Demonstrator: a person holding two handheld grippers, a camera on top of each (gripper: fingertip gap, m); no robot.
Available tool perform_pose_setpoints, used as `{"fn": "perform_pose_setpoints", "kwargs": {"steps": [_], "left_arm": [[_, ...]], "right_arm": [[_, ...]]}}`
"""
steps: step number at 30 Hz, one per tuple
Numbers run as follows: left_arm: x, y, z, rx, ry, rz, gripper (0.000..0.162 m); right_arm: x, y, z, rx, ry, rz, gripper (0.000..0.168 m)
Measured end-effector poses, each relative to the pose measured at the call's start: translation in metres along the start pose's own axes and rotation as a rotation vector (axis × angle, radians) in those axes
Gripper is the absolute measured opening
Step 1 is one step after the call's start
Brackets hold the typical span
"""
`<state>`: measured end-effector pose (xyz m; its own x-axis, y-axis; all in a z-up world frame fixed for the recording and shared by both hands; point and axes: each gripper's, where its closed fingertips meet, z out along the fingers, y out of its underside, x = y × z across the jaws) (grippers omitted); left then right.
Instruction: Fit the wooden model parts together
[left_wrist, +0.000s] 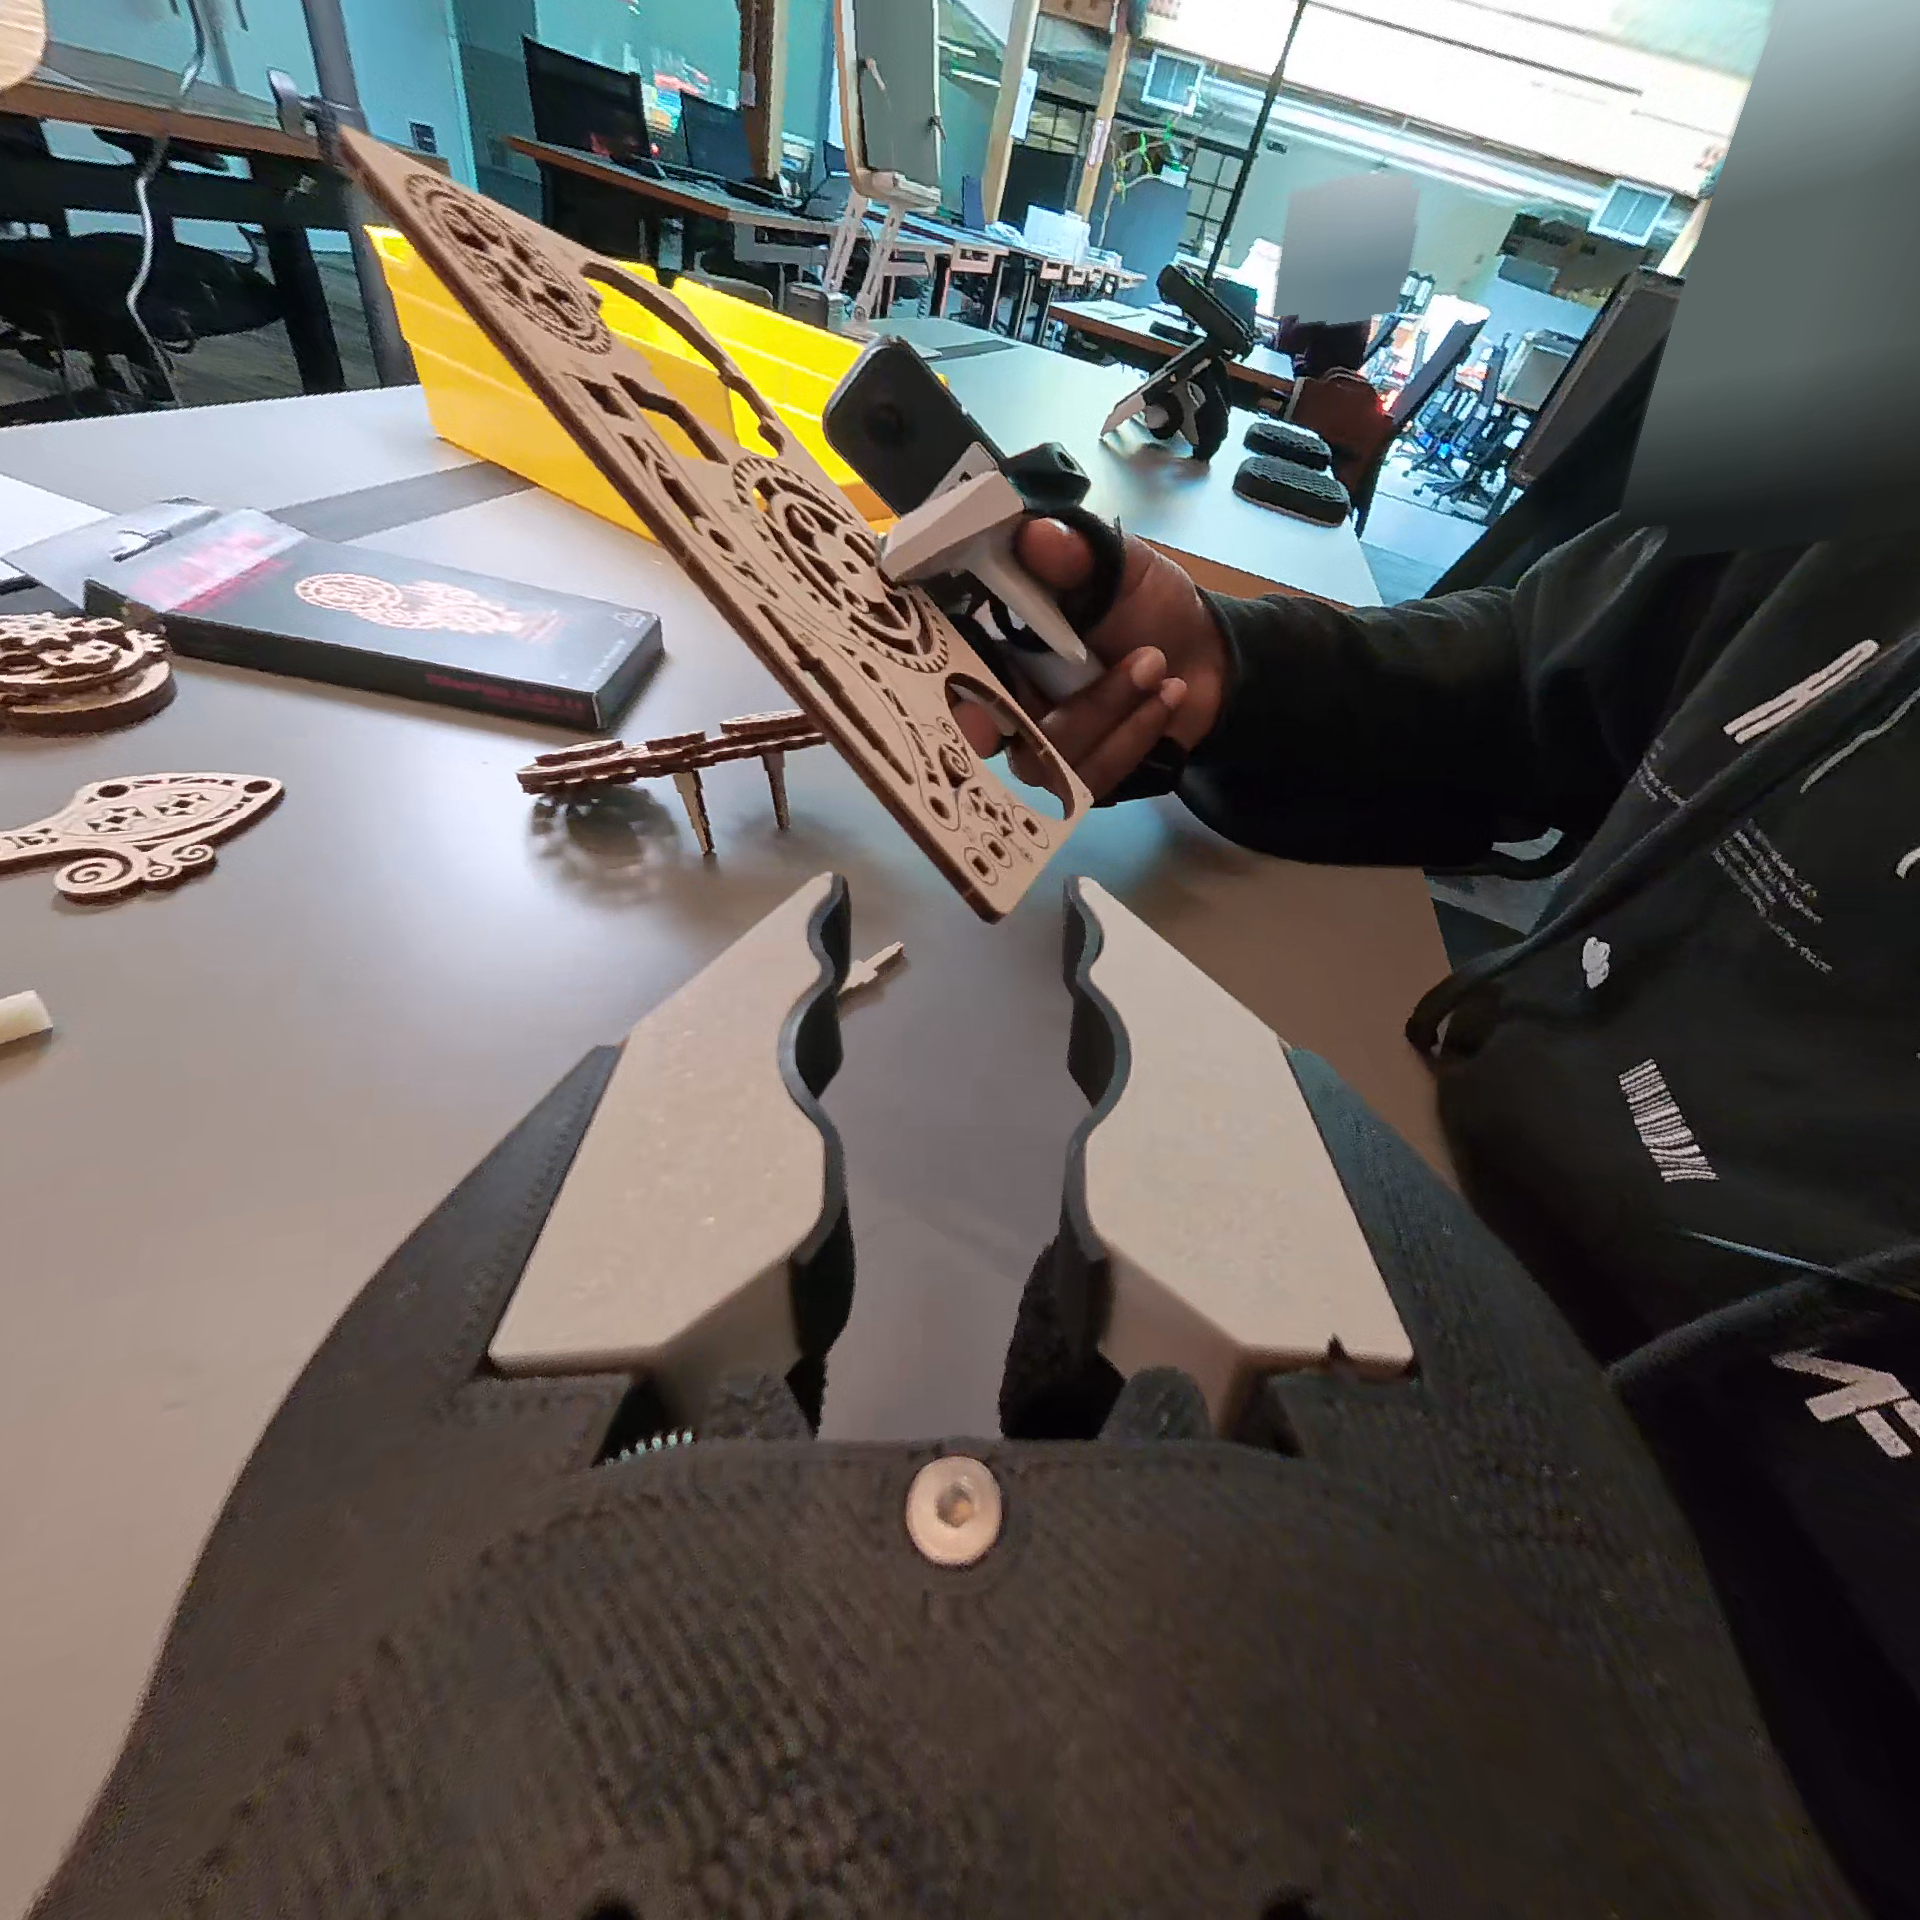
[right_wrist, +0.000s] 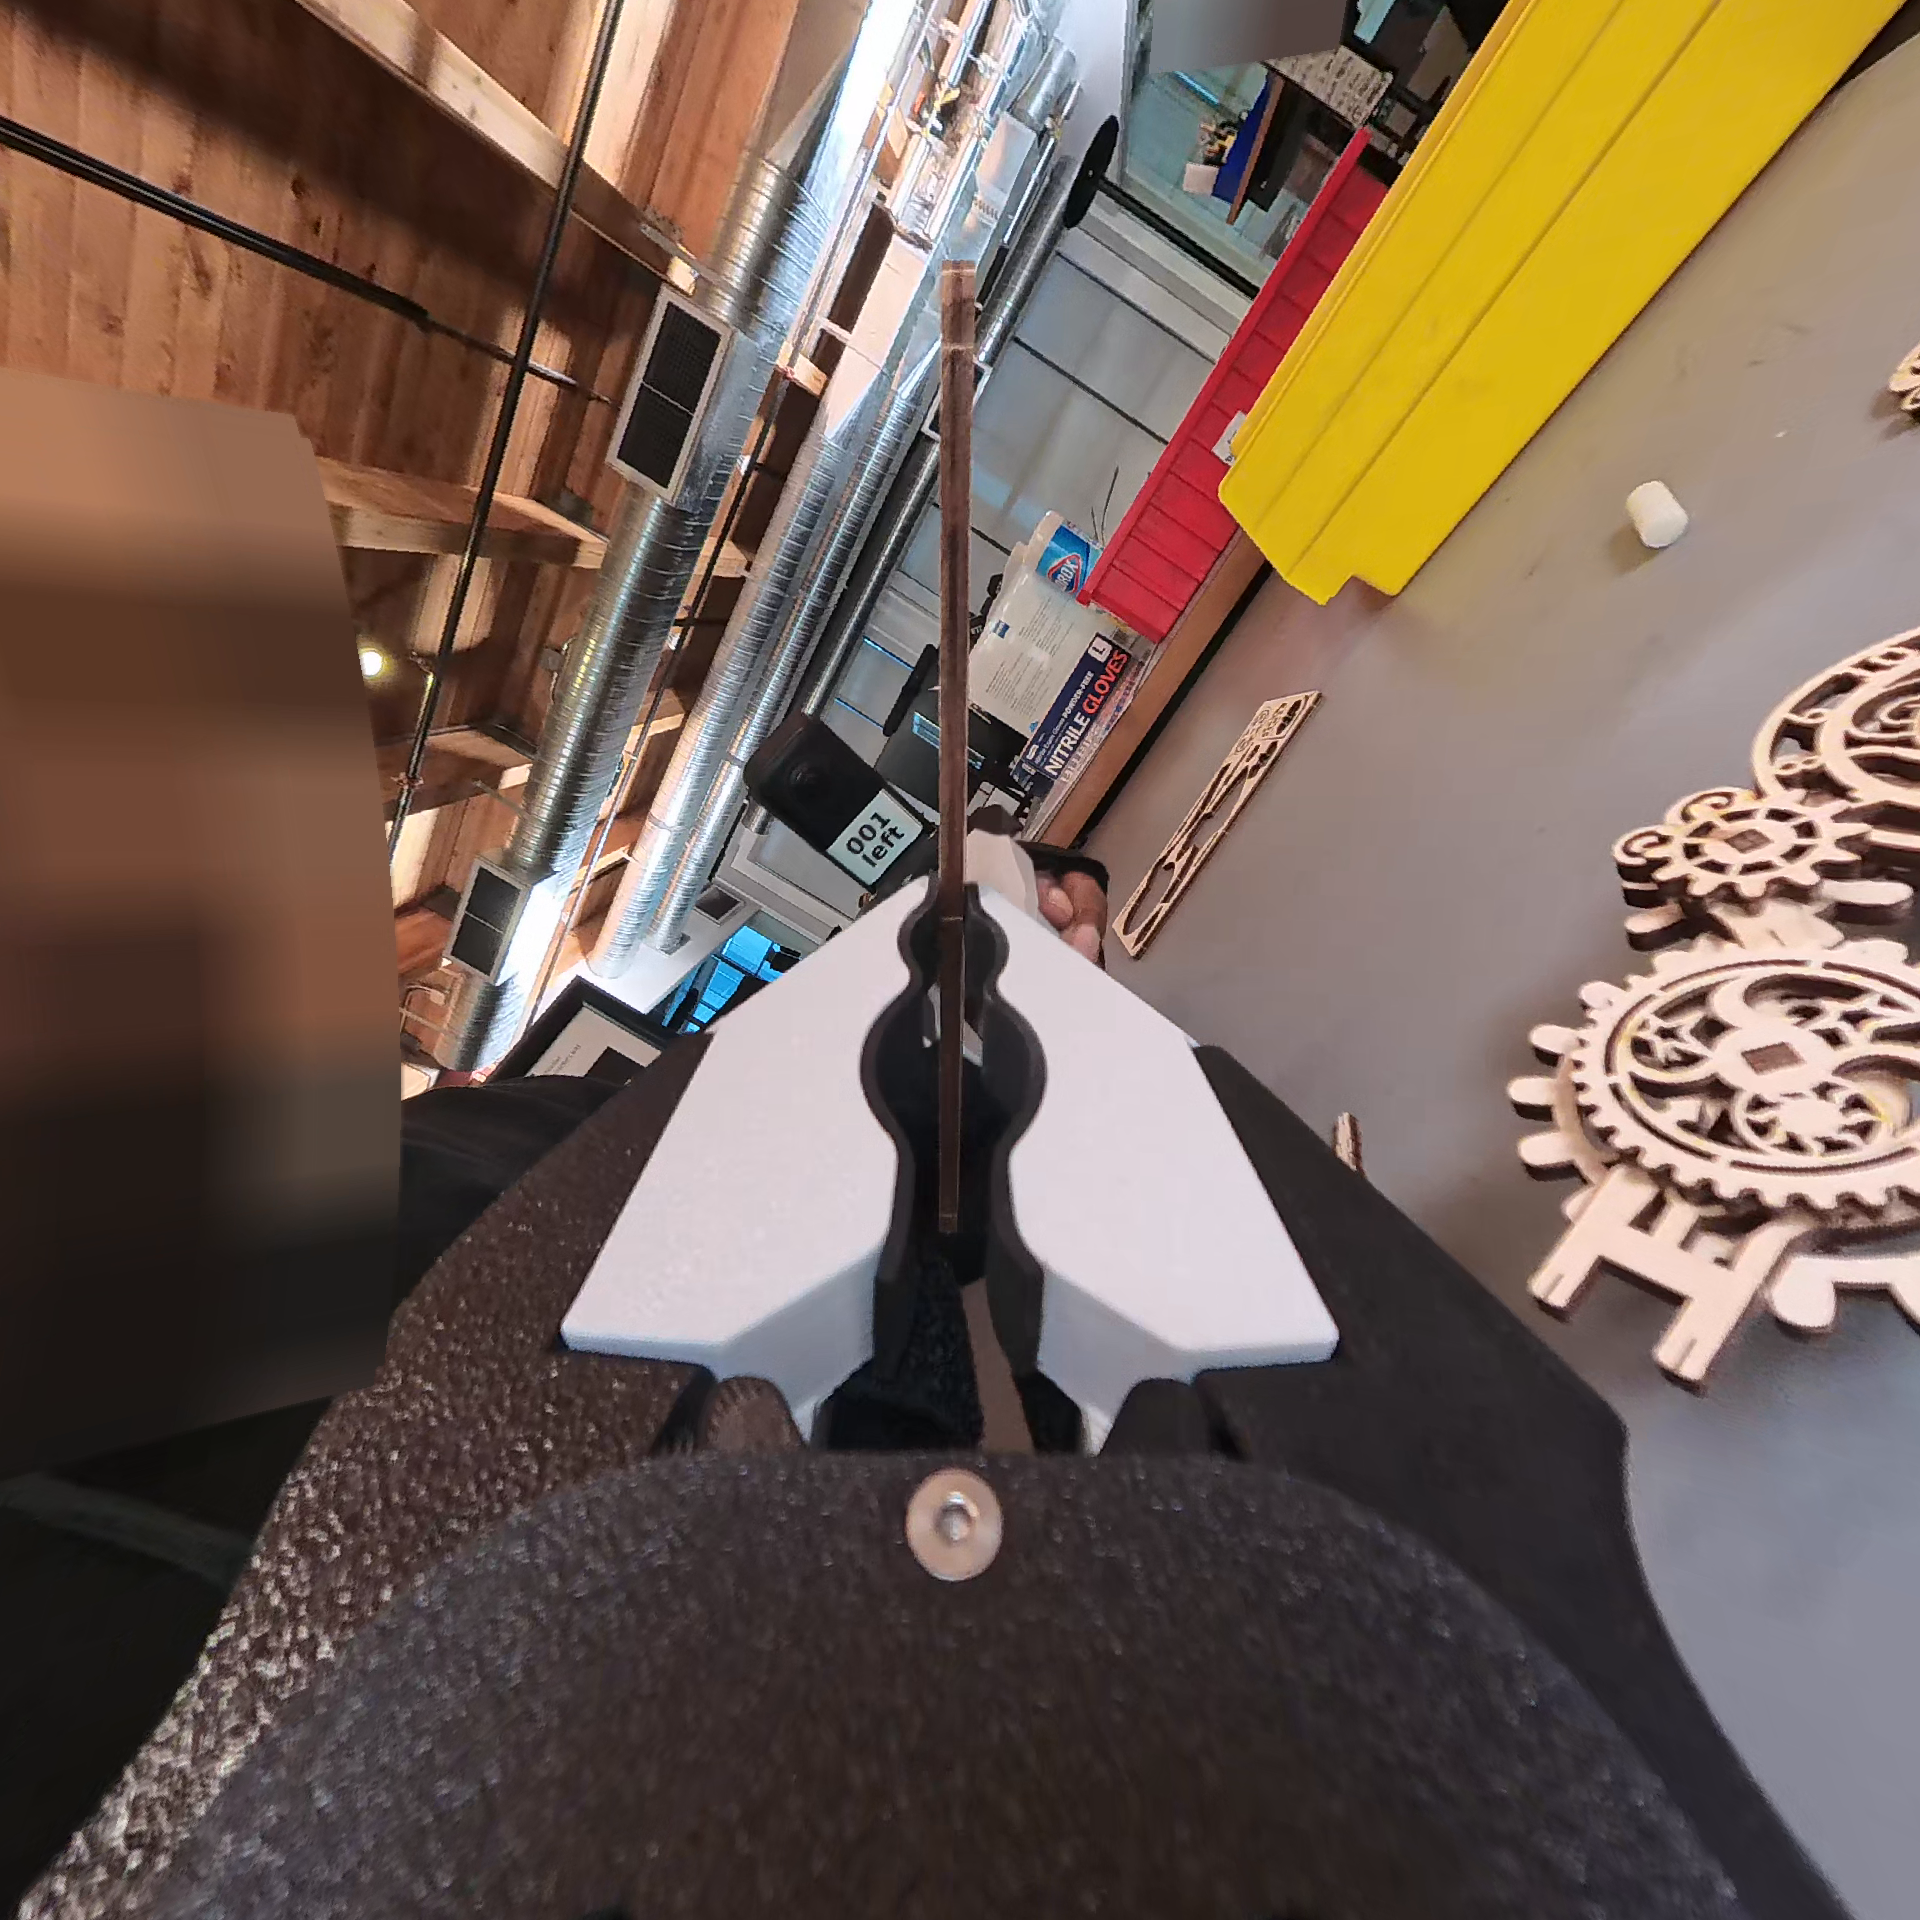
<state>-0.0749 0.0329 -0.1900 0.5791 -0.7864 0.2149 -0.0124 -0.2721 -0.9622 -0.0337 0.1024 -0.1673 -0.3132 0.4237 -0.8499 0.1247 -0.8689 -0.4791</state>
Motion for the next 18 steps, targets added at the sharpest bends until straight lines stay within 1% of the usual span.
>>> {"fn": "perform_pose_setpoints", "kwargs": {"steps": [7,12,15,18], "left_arm": [[0.006,0.006,0.005,-0.033,0.021,0.024,0.025],[0.002,0.010,0.006,-0.065,-0.017,0.045,0.020],[-0.007,0.018,0.009,-0.122,-0.097,0.078,0.019],[-0.021,0.028,0.013,-0.210,-0.235,0.150,0.020]], "right_arm": [[0.002,-0.001,-0.001,0.006,0.007,0.008,0.001],[0.004,-0.004,-0.003,0.022,0.026,0.003,0.002],[0.008,-0.008,-0.005,0.052,0.053,-0.005,0.002],[0.014,-0.015,-0.009,0.092,0.088,-0.016,0.002]]}}
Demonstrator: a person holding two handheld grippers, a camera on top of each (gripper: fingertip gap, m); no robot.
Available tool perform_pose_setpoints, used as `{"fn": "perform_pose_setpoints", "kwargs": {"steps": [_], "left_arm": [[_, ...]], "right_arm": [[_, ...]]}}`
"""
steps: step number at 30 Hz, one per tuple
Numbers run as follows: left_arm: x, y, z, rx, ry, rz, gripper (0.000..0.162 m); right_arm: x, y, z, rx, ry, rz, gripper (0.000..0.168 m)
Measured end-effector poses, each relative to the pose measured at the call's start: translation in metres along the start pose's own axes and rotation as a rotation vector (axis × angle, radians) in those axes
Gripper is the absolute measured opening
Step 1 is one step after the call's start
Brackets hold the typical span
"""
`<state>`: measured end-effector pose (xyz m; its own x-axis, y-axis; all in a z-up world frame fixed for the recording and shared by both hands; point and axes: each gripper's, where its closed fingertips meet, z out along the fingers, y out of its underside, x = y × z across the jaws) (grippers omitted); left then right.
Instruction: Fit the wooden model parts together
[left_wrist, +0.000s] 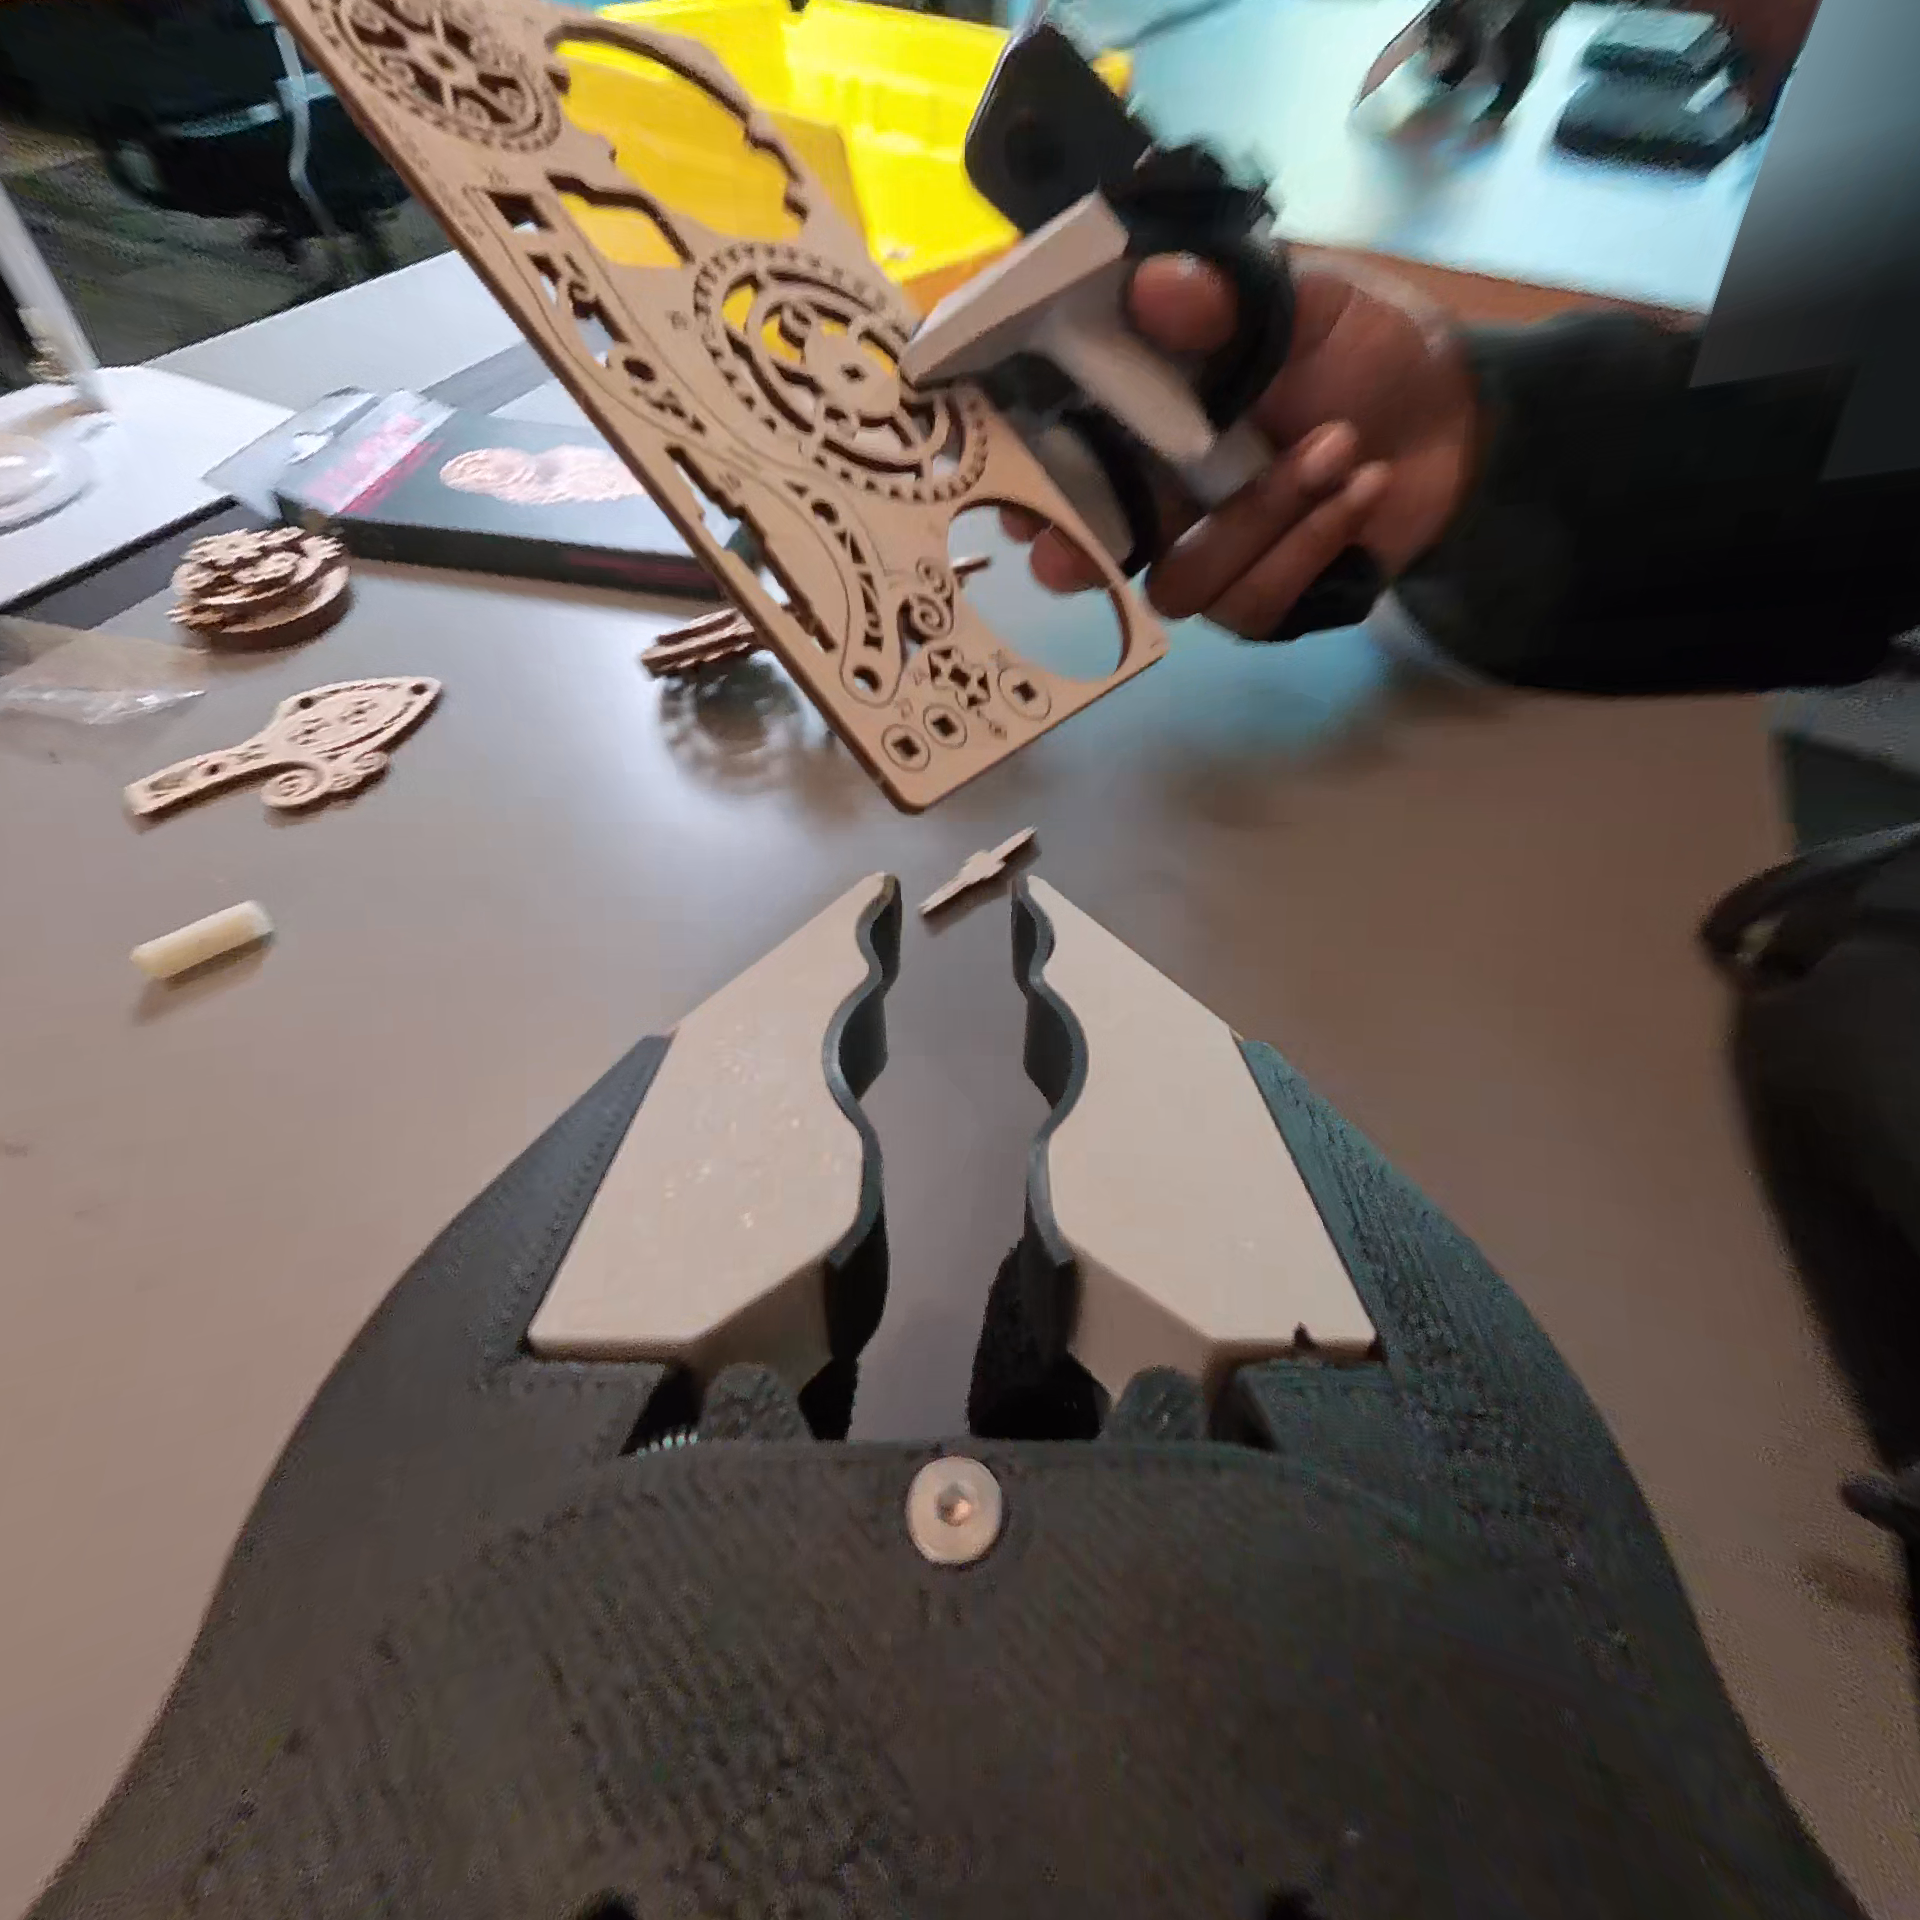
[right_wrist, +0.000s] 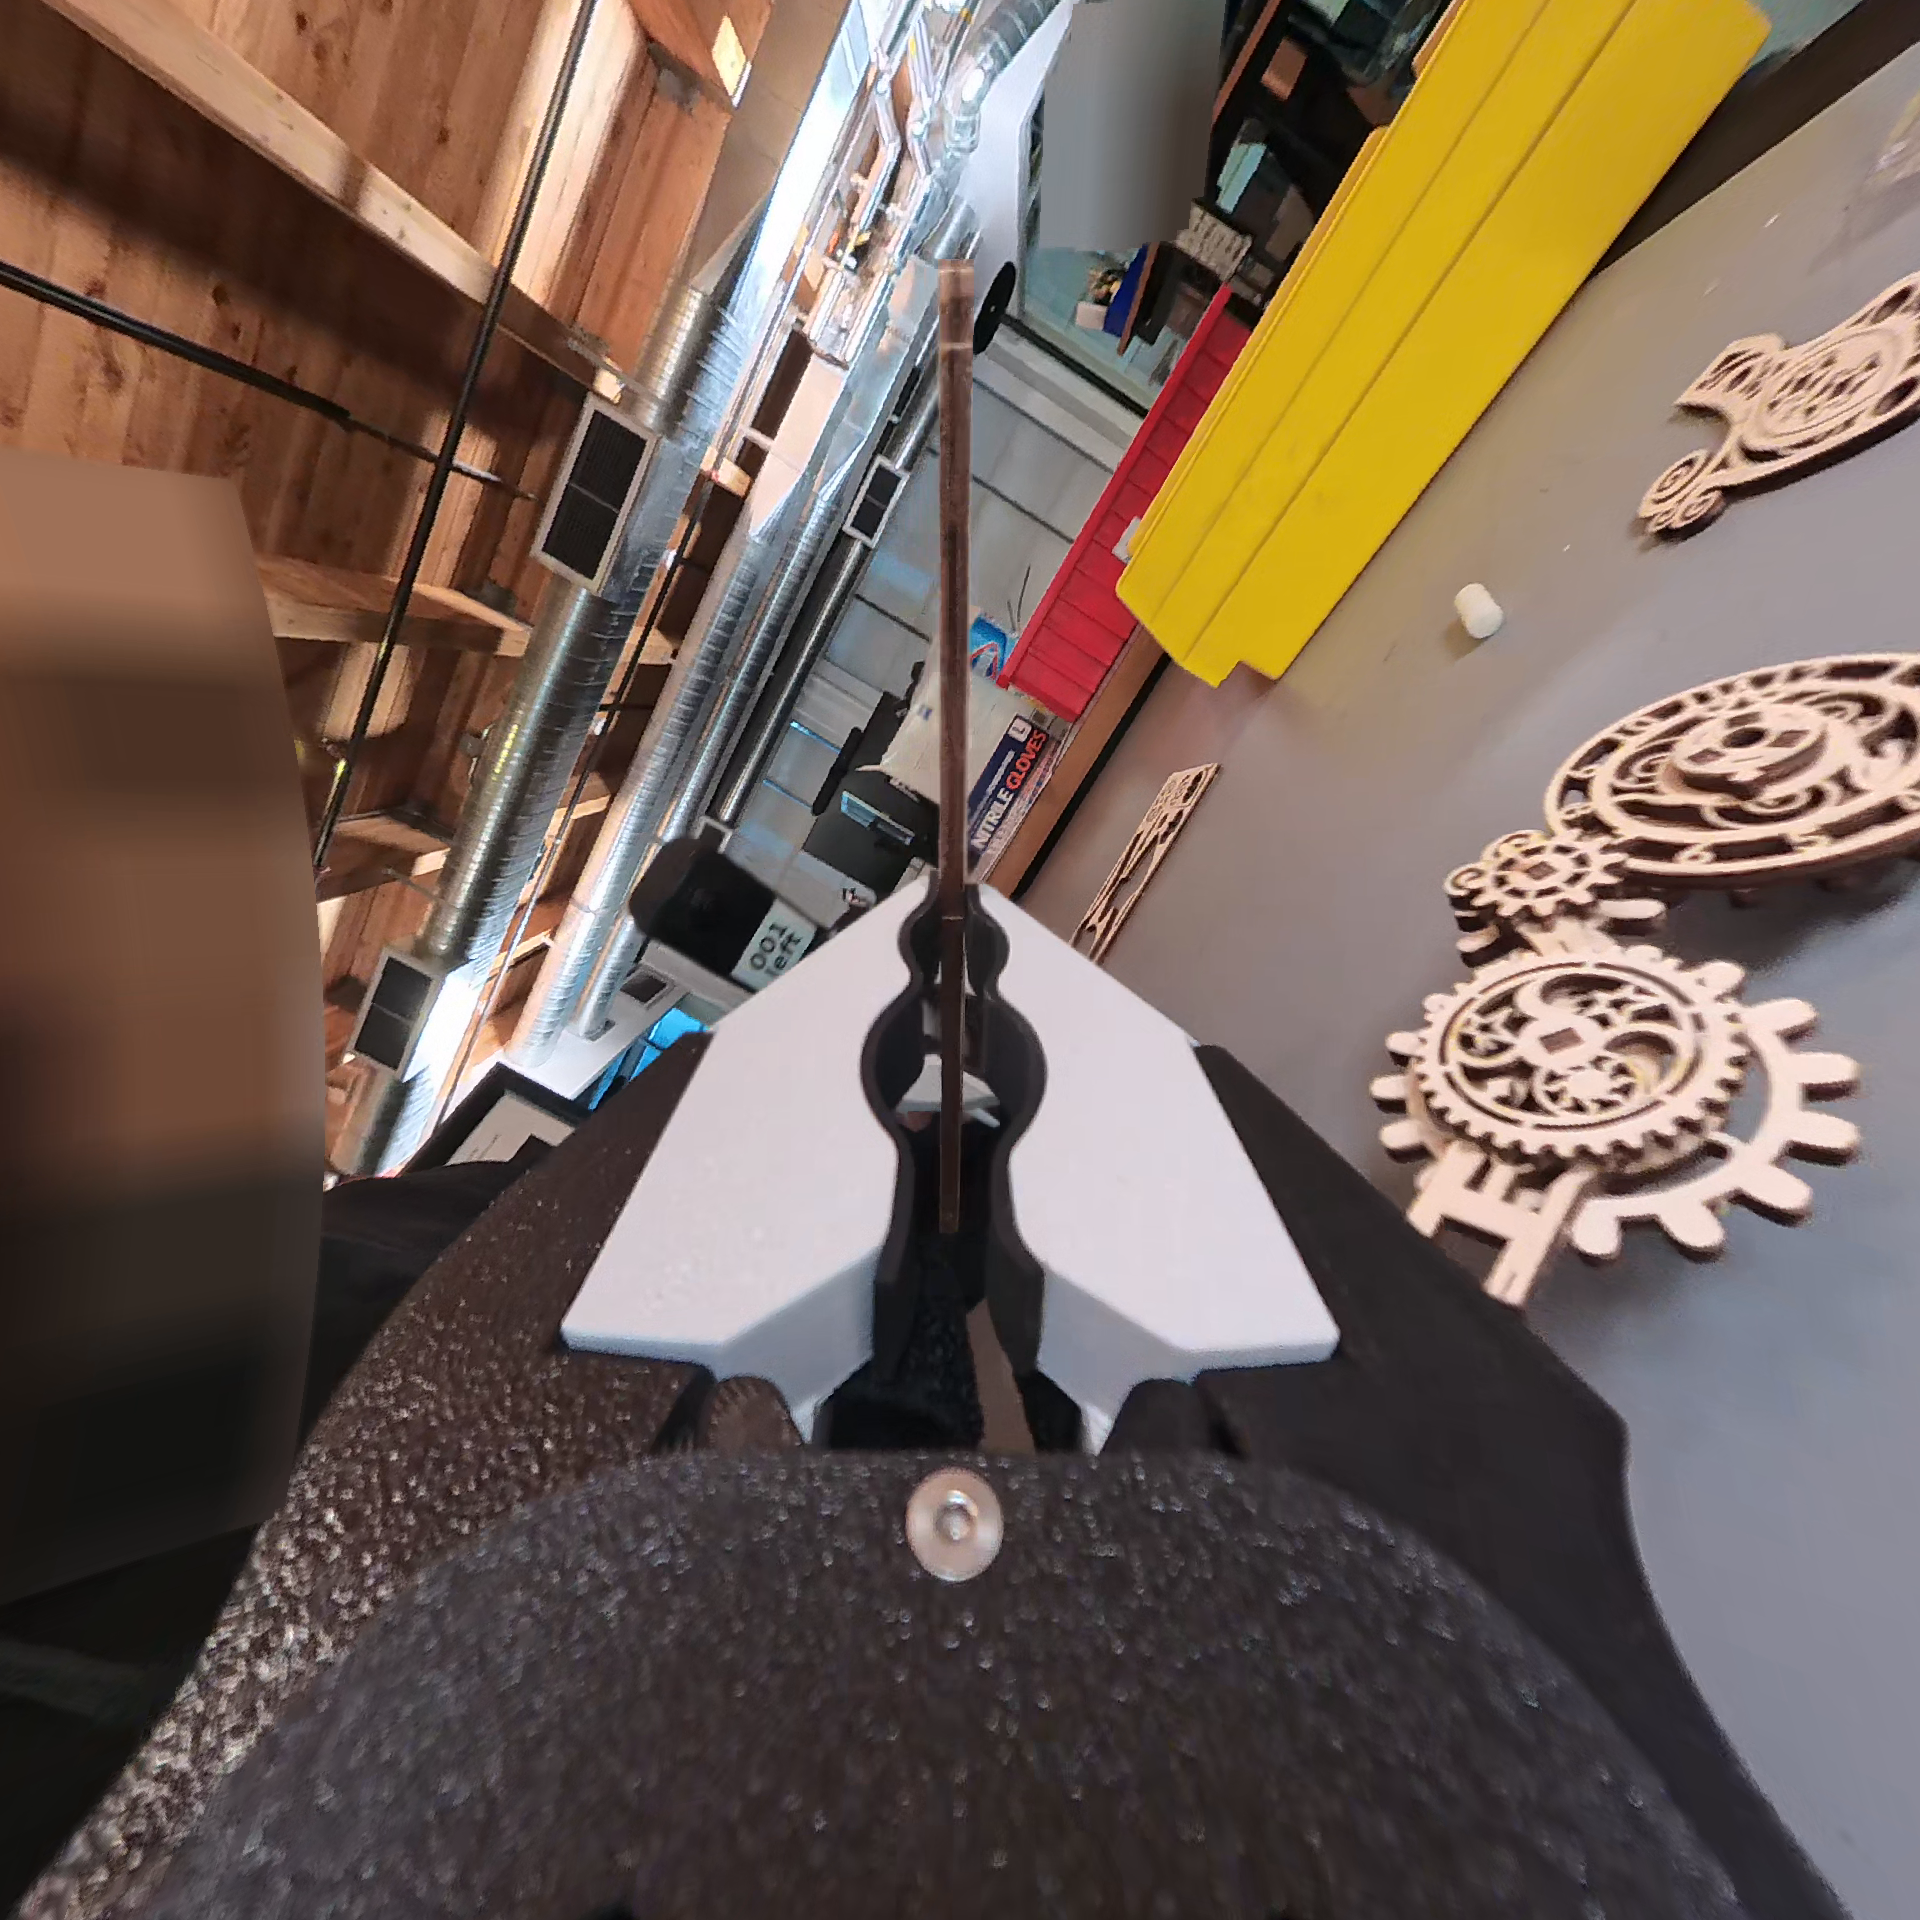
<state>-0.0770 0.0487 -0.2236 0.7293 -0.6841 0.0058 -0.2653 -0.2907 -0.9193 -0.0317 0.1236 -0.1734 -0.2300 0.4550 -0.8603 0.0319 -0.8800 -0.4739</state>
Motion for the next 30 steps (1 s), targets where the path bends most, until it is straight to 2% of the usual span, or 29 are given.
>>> {"fn": "perform_pose_setpoints", "kwargs": {"steps": [3,10,30], "left_arm": [[-0.008,0.008,0.008,-0.090,-0.133,0.081,0.018],[-0.018,0.013,0.018,-0.168,-0.287,0.078,0.013],[-0.033,0.009,0.016,-0.133,-0.352,-0.048,0.024]], "right_arm": [[0.004,-0.006,-0.002,0.034,0.028,-0.008,0.002],[0.009,-0.007,-0.002,0.053,0.053,-0.018,0.002],[0.004,0.005,0.005,-0.002,0.052,-0.089,0.002]]}}
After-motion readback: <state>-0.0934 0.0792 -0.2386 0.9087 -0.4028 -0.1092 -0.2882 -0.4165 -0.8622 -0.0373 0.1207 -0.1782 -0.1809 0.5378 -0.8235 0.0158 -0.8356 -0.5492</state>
